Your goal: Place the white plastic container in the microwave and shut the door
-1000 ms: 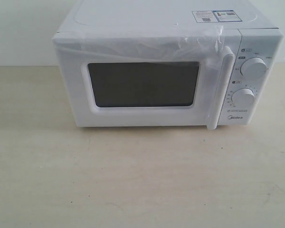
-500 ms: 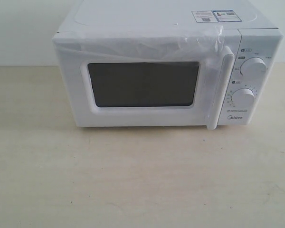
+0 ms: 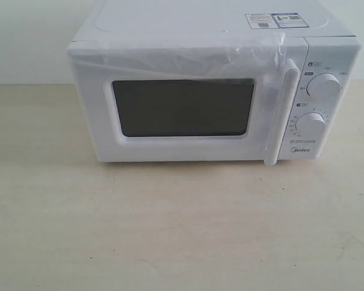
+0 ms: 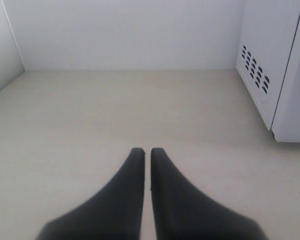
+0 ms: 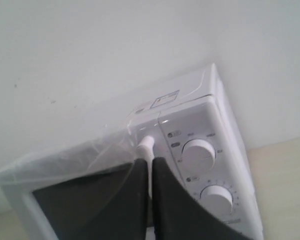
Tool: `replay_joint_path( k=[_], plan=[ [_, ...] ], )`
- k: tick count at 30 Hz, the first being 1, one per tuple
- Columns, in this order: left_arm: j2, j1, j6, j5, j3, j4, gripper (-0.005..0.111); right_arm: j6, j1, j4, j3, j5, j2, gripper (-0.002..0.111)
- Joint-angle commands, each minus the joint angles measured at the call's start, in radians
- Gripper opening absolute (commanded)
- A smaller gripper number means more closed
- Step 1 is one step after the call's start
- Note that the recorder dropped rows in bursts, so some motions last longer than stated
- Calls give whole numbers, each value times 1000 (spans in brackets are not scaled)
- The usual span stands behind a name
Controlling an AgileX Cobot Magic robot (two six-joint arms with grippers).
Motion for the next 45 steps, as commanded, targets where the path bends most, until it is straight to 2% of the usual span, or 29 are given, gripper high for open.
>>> replay_joint_path(
  k=[1, 7, 19, 21, 23, 26, 29, 35, 37, 42, 45],
  plan=[
    [-2, 1, -10, 2, 3, -11, 4, 13, -88, -10, 18, 56, -77, 0],
    [-2, 1, -10, 2, 3, -11, 4, -30, -177, -10, 18, 110, -77, 0],
    [-2, 1, -10, 2, 3, -11, 4, -36, -180, -12, 18, 117, -77, 0],
    [-2, 1, -10, 2, 3, -11, 4, -23, -180, -106, 18, 143, -77, 0],
    [-2, 1, -10, 2, 3, -11, 4, 59, -180, -323, 18, 197, -77, 0],
    [-2, 1, -10, 2, 3, -11, 4, 315, -180, -647, 18, 266, -77, 0],
    [-2, 1, -10, 2, 3, -11, 4, 561, -180, -897, 45, 253, -77, 0],
    [-2, 1, -10, 2, 3, -11, 4, 764, -180, -1128, 117, 230, -88, 0],
    [-2, 1, -10, 2, 3, -11, 4, 796, -180, -1174, 117, 292, -88, 0],
    [-2, 1, -10, 2, 3, -11, 4, 882, -182, -1292, 117, 316, -88, 0],
    [-2, 1, -10, 2, 3, -11, 4, 896, -182, -1297, 117, 364, -88, 0]
  ],
)
